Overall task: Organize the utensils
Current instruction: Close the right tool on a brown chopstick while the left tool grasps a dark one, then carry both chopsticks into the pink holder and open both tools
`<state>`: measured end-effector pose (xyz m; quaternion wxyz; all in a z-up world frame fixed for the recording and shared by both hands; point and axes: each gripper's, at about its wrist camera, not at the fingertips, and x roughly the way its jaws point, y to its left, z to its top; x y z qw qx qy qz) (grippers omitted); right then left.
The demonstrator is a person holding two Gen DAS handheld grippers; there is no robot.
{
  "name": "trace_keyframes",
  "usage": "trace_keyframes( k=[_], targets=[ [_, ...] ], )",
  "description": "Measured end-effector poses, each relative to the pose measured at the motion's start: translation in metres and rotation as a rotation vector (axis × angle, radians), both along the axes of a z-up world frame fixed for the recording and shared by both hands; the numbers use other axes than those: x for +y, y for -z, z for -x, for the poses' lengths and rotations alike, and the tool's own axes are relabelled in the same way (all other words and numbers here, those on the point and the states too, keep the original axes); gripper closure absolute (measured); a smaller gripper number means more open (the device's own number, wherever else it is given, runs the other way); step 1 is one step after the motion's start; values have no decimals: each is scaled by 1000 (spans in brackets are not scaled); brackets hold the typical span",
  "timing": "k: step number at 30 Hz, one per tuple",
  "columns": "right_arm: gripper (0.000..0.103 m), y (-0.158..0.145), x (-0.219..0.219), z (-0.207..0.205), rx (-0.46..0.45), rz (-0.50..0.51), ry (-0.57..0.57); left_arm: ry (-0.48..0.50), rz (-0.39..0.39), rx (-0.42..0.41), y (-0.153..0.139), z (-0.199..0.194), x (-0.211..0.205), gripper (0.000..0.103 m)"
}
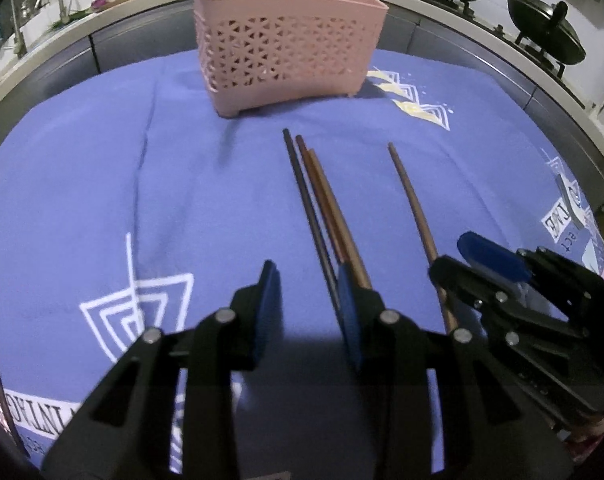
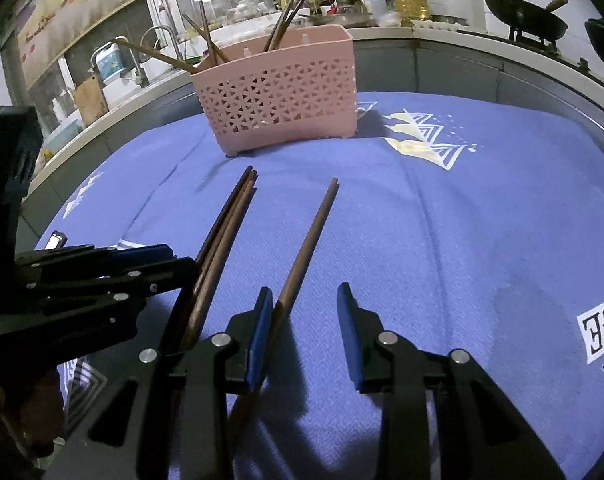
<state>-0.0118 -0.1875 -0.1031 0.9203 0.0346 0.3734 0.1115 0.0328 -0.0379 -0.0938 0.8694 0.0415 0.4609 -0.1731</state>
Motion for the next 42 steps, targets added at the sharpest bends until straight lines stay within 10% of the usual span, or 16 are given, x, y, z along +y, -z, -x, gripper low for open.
trace_keyframes(
  k=[8, 12, 14, 17, 29, 31, 32, 35, 42],
  targets=[
    [69, -6, 7, -32, 23, 49, -47, 22, -88, -59, 2, -11, -9, 73],
    [69, -10, 7, -60, 43, 81, -69, 37, -70, -68, 1, -24, 4, 94],
    [91, -10, 7, -71, 58, 78, -88, 43, -68, -69, 0, -25, 11, 96],
    [97, -11, 2, -73, 99, 34, -126, 55, -74, -65, -1, -22, 28, 98],
    [96, -18, -1, -74, 167, 115, -170, 99, -124, -35, -3, -45, 40, 68],
    [96, -19, 3, -85, 176, 116, -185, 112, -109, -33, -3, -58, 35, 74],
    [98, -19, 5, -89, 186, 105, -202, 124, -107, -42, -4, -61, 33, 94],
    [99, -21, 5, -96, 213, 56, -218, 125, -47, 4, -7, -71, 36, 98],
    [99, -96, -6, -54, -86, -107, -246, 168, 166, -186, -94, -25, 66, 98]
  ],
)
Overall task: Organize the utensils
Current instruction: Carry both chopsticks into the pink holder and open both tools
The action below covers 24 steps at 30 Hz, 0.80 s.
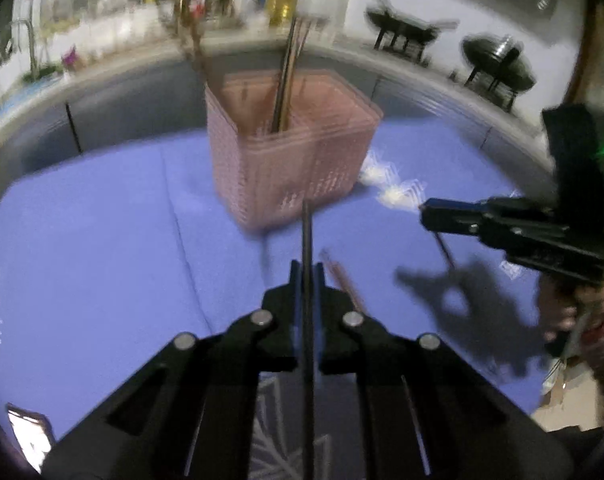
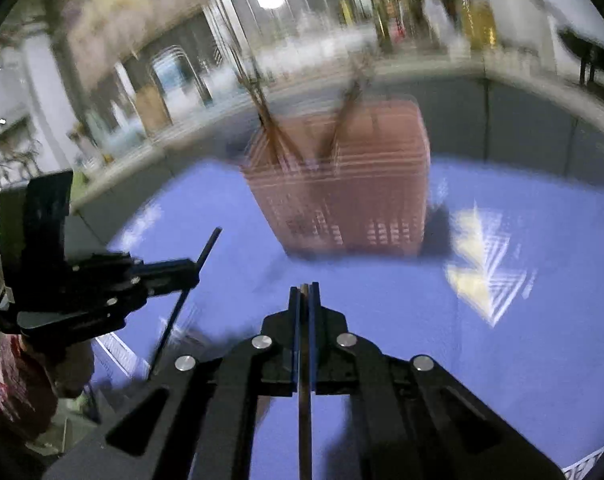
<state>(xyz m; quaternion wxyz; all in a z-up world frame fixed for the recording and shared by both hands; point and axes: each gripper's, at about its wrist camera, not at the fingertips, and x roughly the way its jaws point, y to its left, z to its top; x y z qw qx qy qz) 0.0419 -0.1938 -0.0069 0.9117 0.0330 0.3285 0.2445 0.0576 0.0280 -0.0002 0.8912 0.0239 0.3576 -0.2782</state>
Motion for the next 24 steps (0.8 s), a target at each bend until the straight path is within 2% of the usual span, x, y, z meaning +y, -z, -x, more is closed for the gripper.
trace_keyframes(
  k=[3, 7, 11, 13, 15, 20, 24],
  targets=[
    [99, -34, -1, 24, -134, -45, 13, 4, 51, -95, -36, 21, 10, 98],
    [99, -60, 0, 38, -233, -85, 25, -3, 85, -152, -57, 37, 14, 98],
    [99, -68, 2, 38, -253, -70, 38, -8, 51, -189, -54, 37, 4, 98],
    [99, -65, 3, 33, -235, -71, 44, 4, 62, -163, -58, 33, 2, 98],
    [99, -69, 3, 32, -233, -85, 46, 5, 64, -175, -64, 32, 4, 98],
    [99, -112, 2, 14, -298, -140, 55, 14, 132, -244, -116, 22, 4, 98],
    [99, -157, 6, -17, -366, -169, 80, -42, 167, -329, -165, -2, -2, 98]
  ],
)
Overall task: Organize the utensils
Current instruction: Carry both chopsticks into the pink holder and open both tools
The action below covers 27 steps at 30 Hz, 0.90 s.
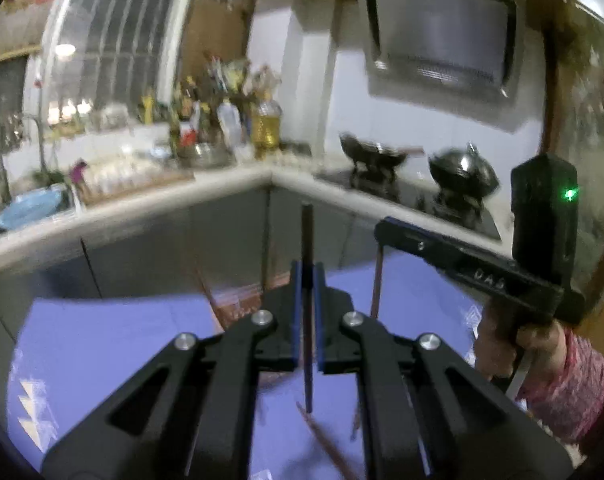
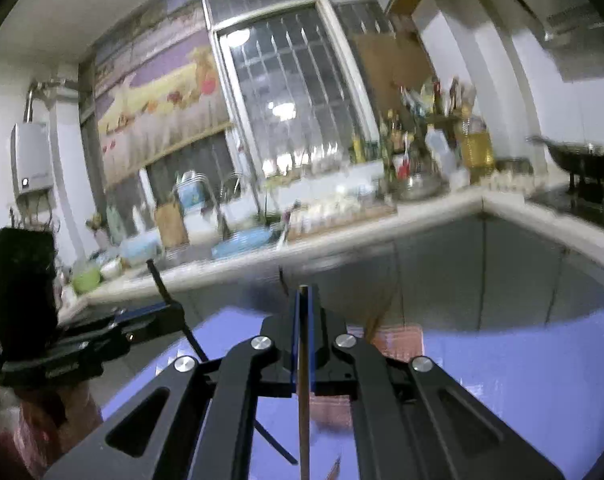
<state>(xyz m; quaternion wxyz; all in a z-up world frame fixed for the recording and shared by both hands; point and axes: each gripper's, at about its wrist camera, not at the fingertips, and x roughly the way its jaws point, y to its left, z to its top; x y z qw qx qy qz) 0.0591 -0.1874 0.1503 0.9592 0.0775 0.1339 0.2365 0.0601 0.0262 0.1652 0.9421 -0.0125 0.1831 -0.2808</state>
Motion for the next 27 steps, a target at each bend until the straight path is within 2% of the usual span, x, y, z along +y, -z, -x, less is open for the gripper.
trace_keyframes(
  k=[4, 7, 10, 14, 17, 19, 20, 21, 22, 23, 24, 26, 27],
  targets=[
    [99, -38, 8, -42, -87, -49, 78, -87, 34, -57, -31, -30, -2, 98],
    [99, -40, 16, -70, -137, -48, 135, -166, 12, -86, -32, -56, -6, 98],
    [99, -22, 24, -96, -142, -15, 169, -199, -19, -70, -15, -81, -12, 98],
    [99, 16, 29, -118, -91, 17, 171, -200, -67, 7, 22, -106, -18, 98],
    [99, 45, 34, -124, -63, 62, 135, -203, -90, 46, 49, -115, -19, 98],
    [99, 59, 35, -124, -22, 58, 108, -203, -107, 95, 66, -119, -21, 98],
    [98, 65, 36, -122, -1, 42, 96, -204, -109, 110, 70, -120, -21, 97],
    [97, 68, 37, -121, 16, 40, 89, -208, -112, 121, 72, -121, -19, 91],
    [94, 70, 37, -121, 44, 41, 81, -216, -110, 121, 71, -120, -17, 86],
    [87, 70, 38, -118, 58, 40, 76, -230, -98, 111, 66, -118, -14, 75],
    [83, 66, 39, -113, 56, 35, 71, -237, -77, 95, 61, -114, -9, 72],
    [65, 58, 39, -101, 27, 25, 76, -250, -20, 57, 43, -101, 3, 72],
    [65, 48, 38, -91, -4, 13, 77, -253, 6, 40, 34, -92, 8, 72]
  ],
)
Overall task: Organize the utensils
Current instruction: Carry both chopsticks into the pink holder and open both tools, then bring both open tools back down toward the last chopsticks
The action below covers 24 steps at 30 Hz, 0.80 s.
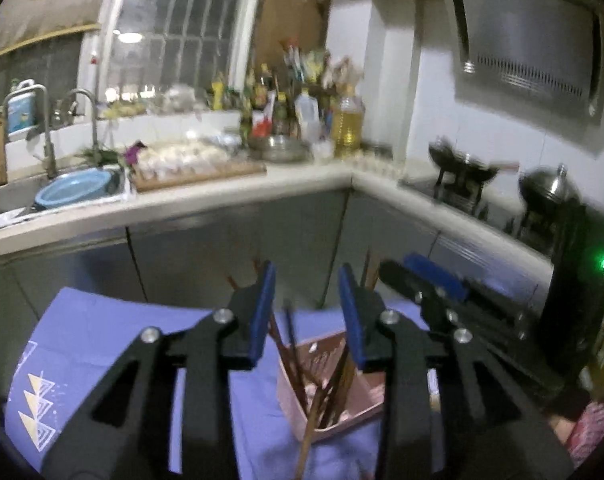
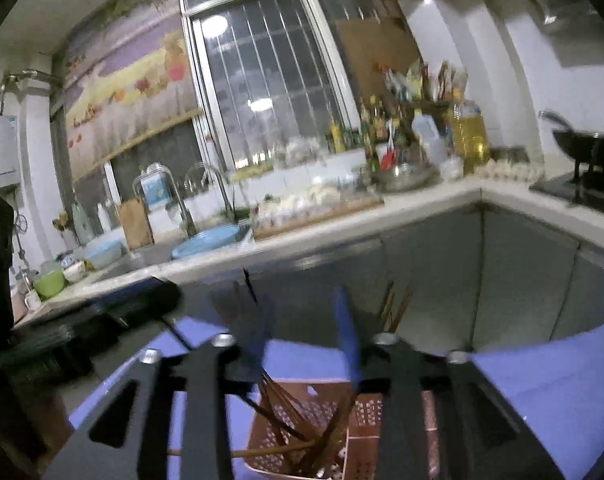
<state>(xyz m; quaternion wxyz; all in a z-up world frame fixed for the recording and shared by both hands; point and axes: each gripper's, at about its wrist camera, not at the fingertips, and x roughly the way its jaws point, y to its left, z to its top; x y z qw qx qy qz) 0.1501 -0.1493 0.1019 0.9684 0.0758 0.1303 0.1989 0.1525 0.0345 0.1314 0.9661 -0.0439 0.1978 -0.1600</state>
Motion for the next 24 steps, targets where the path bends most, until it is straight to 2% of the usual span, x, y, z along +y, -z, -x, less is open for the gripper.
trace_keyframes(
  k=[4, 6, 9, 11, 12, 13, 14, 15, 16, 17, 21, 24],
  targets=[
    [64, -21, -11, 39, -65, -58, -16, 19, 126, -117, -30, 58, 29, 72],
    [64, -20, -19, 63, -74, -89, -15, 40, 152, -155, -27, 90, 40, 72],
    [64, 10, -34, 99, -30, -109, -3, 57, 133, -156, -4, 125, 49, 72],
    [64, 53, -44, 117, 78, -88, 27, 61, 87, -95, 32, 142, 51, 72],
    [64, 71, -47, 121, 131, -71, 45, 55, 45, -27, 60, 146, 49, 72],
    [64, 103, -51, 126, 243, -39, 84, 49, 13, 32, 80, 147, 46, 72],
    [64, 121, -52, 127, 309, -30, 95, 47, -17, 116, 108, 146, 44, 72],
    [64, 141, -54, 129, 386, -29, 98, 43, -28, 166, 124, 144, 43, 72],
    [64, 161, -56, 133, 462, -32, 95, 29, -41, 250, 150, 142, 42, 72],
    [64, 174, -54, 137, 503, -24, 96, 17, -44, 326, 174, 141, 42, 72],
    [64, 194, -38, 153, 554, 53, 76, -46, -87, 438, 219, 143, 46, 72],
    [65, 194, -21, 157, 547, 101, 52, -73, -104, 421, 228, 147, 47, 72]
  ],
)
